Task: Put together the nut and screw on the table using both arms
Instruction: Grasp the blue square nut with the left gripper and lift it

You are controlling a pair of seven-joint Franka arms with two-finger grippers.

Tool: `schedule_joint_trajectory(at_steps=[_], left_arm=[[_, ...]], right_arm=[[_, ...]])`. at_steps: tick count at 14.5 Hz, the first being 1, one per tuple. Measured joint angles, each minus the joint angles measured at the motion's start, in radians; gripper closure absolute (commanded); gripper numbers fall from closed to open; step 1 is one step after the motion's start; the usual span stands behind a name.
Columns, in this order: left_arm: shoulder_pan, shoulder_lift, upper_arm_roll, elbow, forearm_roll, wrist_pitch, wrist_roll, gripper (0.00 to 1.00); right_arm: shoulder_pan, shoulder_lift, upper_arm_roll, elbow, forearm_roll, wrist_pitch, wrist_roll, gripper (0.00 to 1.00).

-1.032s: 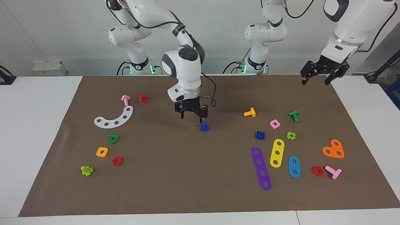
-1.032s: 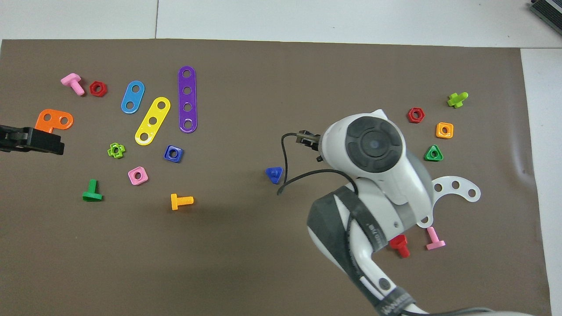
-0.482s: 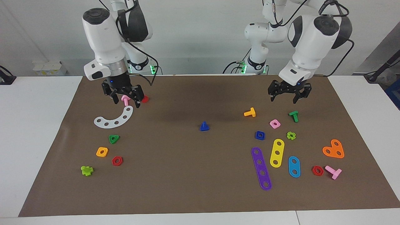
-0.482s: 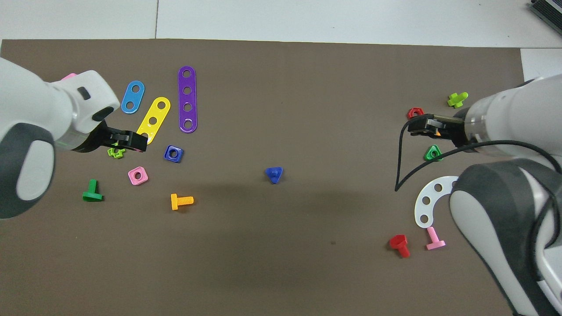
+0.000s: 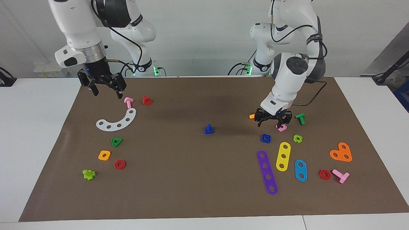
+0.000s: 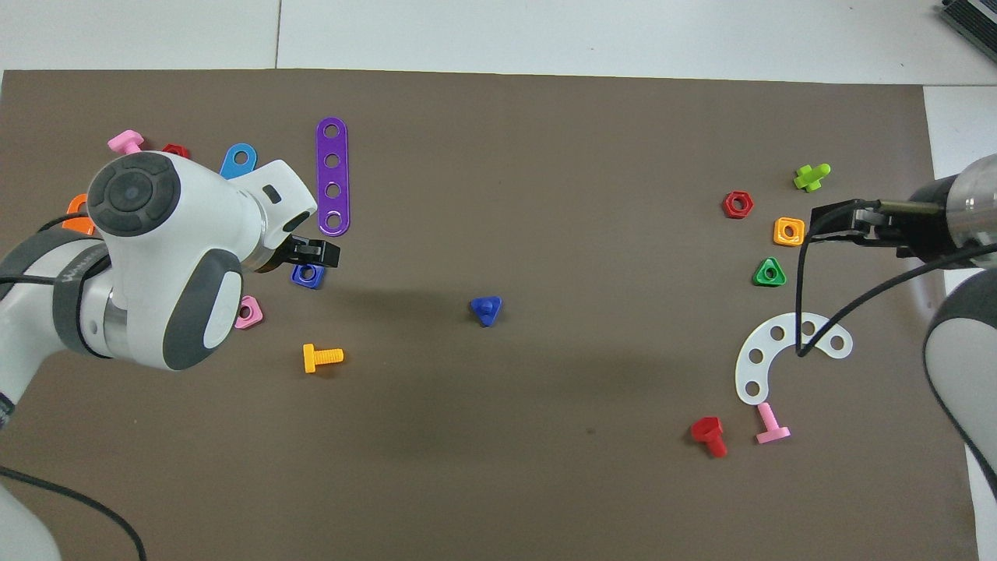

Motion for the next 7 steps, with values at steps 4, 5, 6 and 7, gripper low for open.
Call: schedule_joint_trajectory(at_steps=[4, 5, 6, 7], left_arm=[[0.004, 0.064, 0.001, -0.023, 0.0, 0.078, 0.166, 0.2], [0.006, 0.078, 0.002, -0.023, 0.0, 0.088, 0.214, 0.21], [0.008, 0.091, 0.004, -0.023, 0.0, 0.094, 0.251, 0.22], [0.008, 0.105, 0.005, -0.024, 0.0, 0.1, 0.28, 0.22]], right_arm=[[-0.009, 0.004, 0.0, 0.01, 0.034, -0.017, -0.02, 0.0], [-0.009, 0.007, 0.0, 0.008, 0.034, -0.017, -0.02, 0.0], [-0.009, 0.009, 0.0, 0.005, 0.035, -0.017, -0.02, 0.0], [-0.008, 0.009, 0.001, 0.0, 0.035, -0.017, -0.02, 0.0]])
